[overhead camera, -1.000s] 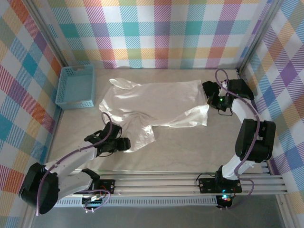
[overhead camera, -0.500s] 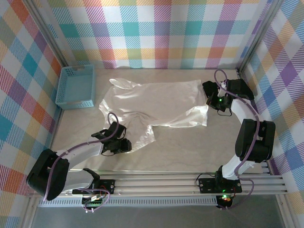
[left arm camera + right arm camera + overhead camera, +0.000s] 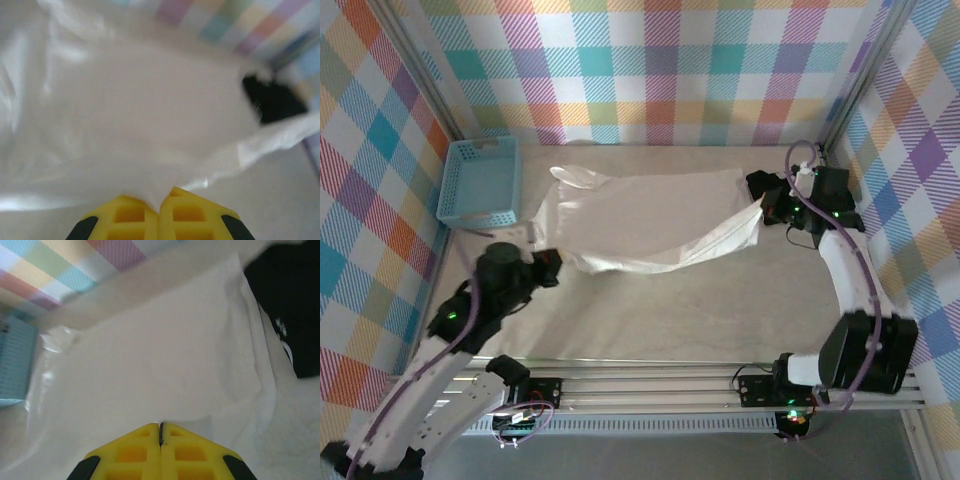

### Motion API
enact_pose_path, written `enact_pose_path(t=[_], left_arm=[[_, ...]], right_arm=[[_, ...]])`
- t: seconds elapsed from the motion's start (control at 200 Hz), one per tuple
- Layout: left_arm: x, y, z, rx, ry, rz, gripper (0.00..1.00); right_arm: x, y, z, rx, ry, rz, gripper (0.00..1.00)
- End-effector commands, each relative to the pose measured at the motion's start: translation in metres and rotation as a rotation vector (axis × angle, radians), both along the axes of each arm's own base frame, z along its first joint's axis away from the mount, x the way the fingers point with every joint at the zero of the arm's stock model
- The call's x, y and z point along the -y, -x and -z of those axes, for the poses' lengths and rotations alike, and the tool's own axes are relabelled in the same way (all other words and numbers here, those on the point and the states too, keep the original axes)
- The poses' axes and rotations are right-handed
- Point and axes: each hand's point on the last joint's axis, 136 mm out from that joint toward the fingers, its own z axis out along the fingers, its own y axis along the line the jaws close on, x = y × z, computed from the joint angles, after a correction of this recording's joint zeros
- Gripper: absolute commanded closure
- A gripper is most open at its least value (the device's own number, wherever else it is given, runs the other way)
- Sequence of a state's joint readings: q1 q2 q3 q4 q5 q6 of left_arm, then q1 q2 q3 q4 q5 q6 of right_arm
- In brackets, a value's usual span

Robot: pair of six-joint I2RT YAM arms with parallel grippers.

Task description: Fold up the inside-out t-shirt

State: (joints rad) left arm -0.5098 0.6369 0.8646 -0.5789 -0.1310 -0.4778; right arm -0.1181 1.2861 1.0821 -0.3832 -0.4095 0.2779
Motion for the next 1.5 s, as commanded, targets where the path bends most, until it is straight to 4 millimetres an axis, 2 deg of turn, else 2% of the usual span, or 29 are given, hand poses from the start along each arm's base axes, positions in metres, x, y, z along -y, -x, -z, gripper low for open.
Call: enact_pose_path(t=[0.0,0.125,0.15,0.18,0.22,0.31,0.345,0.415,0.505,0.57,0.63,0.675,0.775,0.85,0.915,1.005,1.095,1.205,1.33,1.495], left_arm=[[-0.041,0.005,-0.050,0.111,-0.118,-0.142,1.00],[-0.067,0.024,-0.142,0.288,-0.128,-0.210,1.00],[-0.072,0.030,-0.157,0.322,-0.128,-0.222,1.00],[-0.081,0.041,-0.185,0.384,-0.109,-0.242,1.00],[-0.090,0.055,-0.213,0.448,-0.096,-0.251,1.00],[-0.102,0.083,-0.265,0.555,-0.083,-0.243,1.00],[-0.104,0.088,-0.280,0.571,-0.094,-0.239,1.00],[-0.101,0.083,-0.297,0.562,-0.135,-0.230,1.00],[-0.098,0.065,-0.309,0.548,-0.200,-0.249,1.00],[-0.098,0.049,-0.317,0.545,-0.251,-0.292,1.00],[-0.091,0.025,-0.317,0.515,-0.310,-0.311,1.00],[-0.082,0.003,-0.314,0.482,-0.352,-0.309,1.00],[-0.060,-0.059,-0.287,0.375,-0.389,-0.272,1.00],[-0.062,-0.100,-0.270,0.315,-0.353,-0.266,1.00],[-0.064,-0.121,-0.267,0.302,-0.347,-0.272,1.00],[-0.062,-0.131,-0.276,0.328,-0.337,-0.262,1.00],[-0.062,-0.121,-0.295,0.378,-0.322,-0.259,1.00],[-0.067,-0.088,-0.320,0.454,-0.293,-0.257,1.00],[-0.077,-0.036,-0.344,0.541,-0.251,-0.259,1.00],[-0.089,0.035,-0.361,0.643,-0.201,-0.257,1.00]], right_arm=[[-0.012,0.017,-0.057,0.176,-0.019,-0.044,1.00],[-0.011,0.054,-0.129,0.365,0.035,-0.023,1.00],[-0.010,0.066,-0.149,0.416,0.048,-0.012,1.00],[-0.010,0.078,-0.167,0.463,0.059,-0.001,1.00],[-0.010,0.095,-0.192,0.523,0.070,0.012,1.00],[-0.013,0.132,-0.241,0.633,0.078,0.019,1.00],[-0.015,0.145,-0.256,0.663,0.081,0.018,1.00],[-0.018,0.169,-0.284,0.723,0.088,0.015,1.00],[-0.018,0.191,-0.313,0.783,0.107,0.027,1.00],[-0.016,0.197,-0.327,0.815,0.126,0.041,1.00],[-0.014,0.190,-0.331,0.812,0.137,0.048,1.00],[-0.014,0.176,-0.327,0.787,0.135,0.040,1.00],[-0.010,0.129,-0.306,0.715,0.127,0.028,1.00],[-0.007,0.091,-0.290,0.665,0.117,0.017,1.00],[-0.005,0.064,-0.281,0.629,0.112,0.008,1.00],[-0.004,0.042,-0.278,0.608,0.103,0.000,1.00],[-0.006,0.035,-0.284,0.614,0.094,-0.011,1.00],[-0.006,0.047,-0.296,0.639,0.107,-0.006,1.00],[-0.006,0.077,-0.307,0.667,0.131,0.007,1.00],[-0.007,0.133,-0.323,0.726,0.165,0.036,1.00]])
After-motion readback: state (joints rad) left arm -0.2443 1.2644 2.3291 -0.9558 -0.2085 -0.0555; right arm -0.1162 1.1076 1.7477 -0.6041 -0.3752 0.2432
